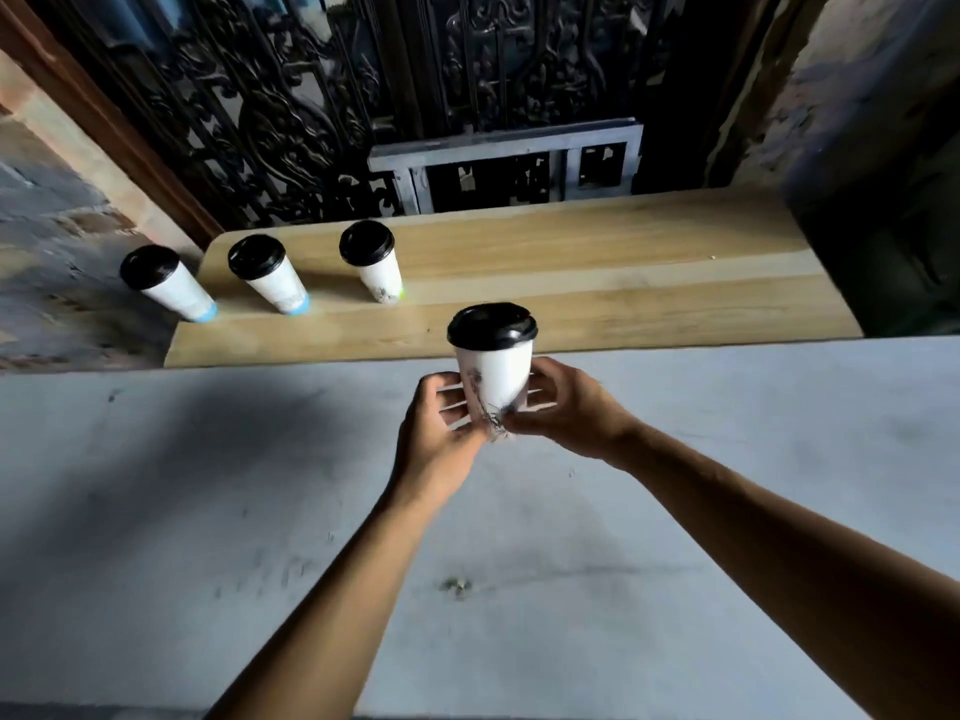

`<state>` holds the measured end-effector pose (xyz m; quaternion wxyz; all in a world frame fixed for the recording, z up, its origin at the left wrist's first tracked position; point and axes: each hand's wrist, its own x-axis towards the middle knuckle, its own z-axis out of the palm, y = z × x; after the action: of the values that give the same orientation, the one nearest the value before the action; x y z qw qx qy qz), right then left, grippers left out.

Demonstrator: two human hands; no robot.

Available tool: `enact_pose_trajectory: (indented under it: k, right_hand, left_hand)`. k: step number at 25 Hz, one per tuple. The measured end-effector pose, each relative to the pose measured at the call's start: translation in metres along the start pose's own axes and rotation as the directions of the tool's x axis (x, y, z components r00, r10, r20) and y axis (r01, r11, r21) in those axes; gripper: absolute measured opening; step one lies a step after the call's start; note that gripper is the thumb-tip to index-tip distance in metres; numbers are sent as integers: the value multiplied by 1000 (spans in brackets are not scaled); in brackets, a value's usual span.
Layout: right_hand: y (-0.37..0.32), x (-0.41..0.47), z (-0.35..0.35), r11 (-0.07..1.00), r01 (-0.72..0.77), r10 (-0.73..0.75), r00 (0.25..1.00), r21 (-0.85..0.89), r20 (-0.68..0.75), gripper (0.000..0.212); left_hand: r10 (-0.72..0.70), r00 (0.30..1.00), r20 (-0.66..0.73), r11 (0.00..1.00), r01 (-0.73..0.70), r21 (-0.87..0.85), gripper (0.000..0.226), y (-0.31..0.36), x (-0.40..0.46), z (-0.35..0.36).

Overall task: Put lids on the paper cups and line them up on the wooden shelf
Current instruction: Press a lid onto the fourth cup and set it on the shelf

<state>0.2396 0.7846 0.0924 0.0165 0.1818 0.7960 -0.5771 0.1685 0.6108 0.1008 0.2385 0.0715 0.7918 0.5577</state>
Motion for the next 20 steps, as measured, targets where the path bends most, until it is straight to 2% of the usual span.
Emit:
enact_pose_trajectory:
  k: [3, 5, 6, 11, 15, 20]
  right_hand:
    - [18, 69, -8, 996, 31, -36, 998, -83, -53, 63]
    - [32, 124, -11, 992, 47, -57, 994, -118, -90, 68]
    - [39, 153, -13, 991, 61, -75, 991, -121, -110, 67]
    - [69, 260, -25, 958, 99, -156, 968, -268, -198, 53]
    - [94, 290, -24, 959, 109, -177, 952, -263, -251, 54]
    - [105, 298, -23, 971, 124, -181, 940, -206, -290, 52]
  left_hand:
    - [17, 998, 59, 1000, -16, -6, 60, -4, 75, 12]
    - [57, 994, 96, 998, -57, -2, 50, -13, 137, 21]
    - [89, 990, 108, 996, -90, 0, 48, -17, 168, 26]
    - [188, 980, 62, 982, -187, -26, 65, -37, 289, 53]
    - [302, 948, 96, 953, -300, -42, 63, -56, 327, 74]
    - [299, 942, 150, 949, -310, 58, 64, -63, 342, 70]
